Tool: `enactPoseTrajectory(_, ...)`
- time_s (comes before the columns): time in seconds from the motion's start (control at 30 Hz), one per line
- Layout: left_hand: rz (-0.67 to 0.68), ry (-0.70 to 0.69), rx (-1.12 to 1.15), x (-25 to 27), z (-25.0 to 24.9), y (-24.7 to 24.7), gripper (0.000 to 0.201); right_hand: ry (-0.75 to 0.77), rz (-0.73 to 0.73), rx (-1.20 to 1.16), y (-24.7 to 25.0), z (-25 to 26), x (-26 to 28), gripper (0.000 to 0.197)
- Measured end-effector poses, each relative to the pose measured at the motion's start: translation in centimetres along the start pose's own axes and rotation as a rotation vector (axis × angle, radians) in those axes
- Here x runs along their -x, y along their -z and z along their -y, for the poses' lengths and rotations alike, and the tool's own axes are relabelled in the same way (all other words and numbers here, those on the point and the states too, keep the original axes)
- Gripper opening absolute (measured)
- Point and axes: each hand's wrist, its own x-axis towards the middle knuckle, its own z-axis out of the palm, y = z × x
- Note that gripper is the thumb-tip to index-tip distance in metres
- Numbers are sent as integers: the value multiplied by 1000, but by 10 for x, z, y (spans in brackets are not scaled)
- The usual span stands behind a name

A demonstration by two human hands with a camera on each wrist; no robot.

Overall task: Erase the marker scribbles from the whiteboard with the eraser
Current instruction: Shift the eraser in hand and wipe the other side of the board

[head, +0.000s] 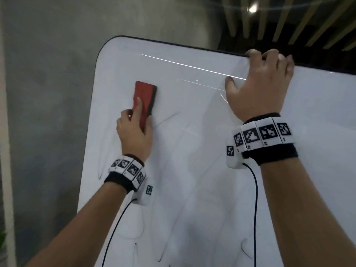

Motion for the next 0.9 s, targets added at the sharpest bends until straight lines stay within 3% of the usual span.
enactPoseTrajectory(0.07, 55, -161, -8, 16, 6, 2, 55, -12, 1, -8, 0, 2, 0, 61)
enactPoseTrajectory(0.1, 49, -151, -27, 10, 16, 5, 56, -13, 7, -9, -1, 2, 0, 62)
enactPoseTrajectory(0.13, 27, -67, -49, 1, 31, 7, 57, -11, 18, -9, -1, 1, 0, 62)
enactPoseTrajectory(0.23, -18, 429, -56, -30, 65, 14, 59, 0, 36, -4, 0, 0, 1, 63)
enactPoseTrajectory(0.27, -14, 495, -48, -32, 64, 15, 59, 1, 36, 1, 1, -1, 1, 63)
enactPoseTrajectory(0.3, -11, 464, -42, -27, 54, 15, 58, 2, 32, 4, 1, -1, 1, 63)
enactPoseTrajectory(0.43, 70, -123, 29, 42, -6, 8, 57, -18, -3, -11, -1, 2, 1, 62)
enactPoseTrajectory(0.5, 126, -275, 18, 57, -14, 8, 54, -24, -3, -17, -2, 2, 1, 63)
enactPoseTrajectory(0.6, 104, -265, -42, 30, 7, 13, 54, -12, 2, -29, -3, 0, 1, 63)
enactPoseTrajectory(0.7, 43, 52, -17, 3, 17, 12, 57, 2, 15, -13, -2, -3, 1, 64)
enactPoseTrajectory(0.73, 38, 92, -14, 5, 10, 10, 57, 4, 20, -5, -2, -3, 1, 64)
enactPoseTrajectory(0.77, 36, 38, -15, 14, -2, 8, 56, 3, 22, -2, -1, -3, 1, 64)
enactPoseTrajectory(0.9, 186, -470, 11, 71, -36, 7, 51, -4, 1, -2, -1, -2, 2, 64)
